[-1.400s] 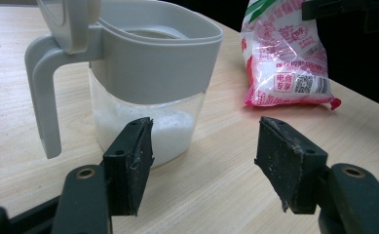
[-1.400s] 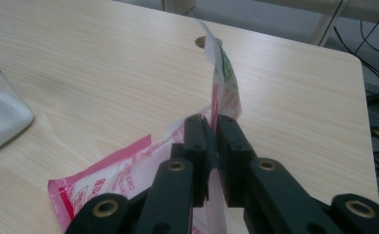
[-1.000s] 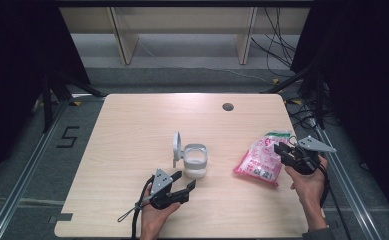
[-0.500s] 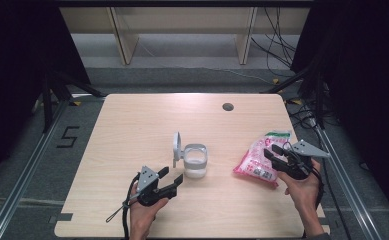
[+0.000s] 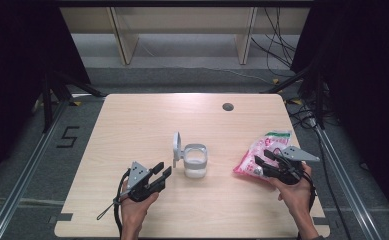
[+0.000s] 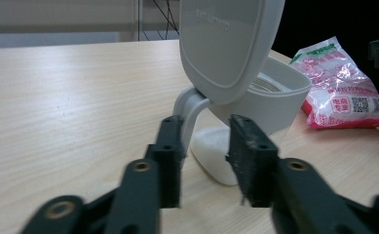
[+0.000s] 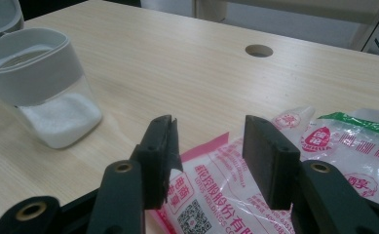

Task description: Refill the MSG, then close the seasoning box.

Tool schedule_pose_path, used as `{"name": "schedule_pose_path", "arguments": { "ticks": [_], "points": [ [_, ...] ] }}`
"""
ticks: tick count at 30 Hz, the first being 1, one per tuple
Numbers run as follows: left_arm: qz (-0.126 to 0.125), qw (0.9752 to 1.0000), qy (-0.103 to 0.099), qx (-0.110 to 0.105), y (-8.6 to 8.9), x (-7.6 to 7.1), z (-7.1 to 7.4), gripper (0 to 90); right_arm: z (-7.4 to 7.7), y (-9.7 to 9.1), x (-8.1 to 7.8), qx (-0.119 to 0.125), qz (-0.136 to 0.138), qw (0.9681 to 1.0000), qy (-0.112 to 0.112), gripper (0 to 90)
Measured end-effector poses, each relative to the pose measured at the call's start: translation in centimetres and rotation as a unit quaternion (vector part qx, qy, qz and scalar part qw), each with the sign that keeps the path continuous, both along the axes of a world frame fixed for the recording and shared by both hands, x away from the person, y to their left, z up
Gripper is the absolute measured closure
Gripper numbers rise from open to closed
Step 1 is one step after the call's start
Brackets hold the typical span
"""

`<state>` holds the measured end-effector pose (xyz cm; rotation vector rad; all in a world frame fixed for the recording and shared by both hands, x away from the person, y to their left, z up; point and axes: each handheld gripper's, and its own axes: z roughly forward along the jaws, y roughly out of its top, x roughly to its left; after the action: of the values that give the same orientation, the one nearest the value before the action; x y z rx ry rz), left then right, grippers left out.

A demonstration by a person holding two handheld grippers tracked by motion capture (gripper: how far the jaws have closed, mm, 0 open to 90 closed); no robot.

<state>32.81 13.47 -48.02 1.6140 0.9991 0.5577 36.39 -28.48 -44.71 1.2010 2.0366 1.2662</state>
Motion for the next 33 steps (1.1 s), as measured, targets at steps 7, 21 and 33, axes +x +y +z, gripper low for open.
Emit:
{"name": "schedule_pose_path", "arguments": {
  "ticks": [7,21,33],
  "points": [
    [0.007,0.9995,-0.012,0.027,-0.1,0.1,0.2,88.3,-0.6,0.1,0.0,0.002,0.001,1.0000,0.008,55.0],
    [0.004,0.9990,-0.028,0.036,-0.4,0.6,1.8,89.4,-0.7,0.4,0.2,-0.010,0.019,0.9998,-0.001,55.9],
    [-0.002,0.9990,-0.030,0.034,-0.9,1.0,2.7,89.4,-1.0,1.0,-0.1,-0.024,0.031,0.9992,0.005,53.3]
  ]
}}
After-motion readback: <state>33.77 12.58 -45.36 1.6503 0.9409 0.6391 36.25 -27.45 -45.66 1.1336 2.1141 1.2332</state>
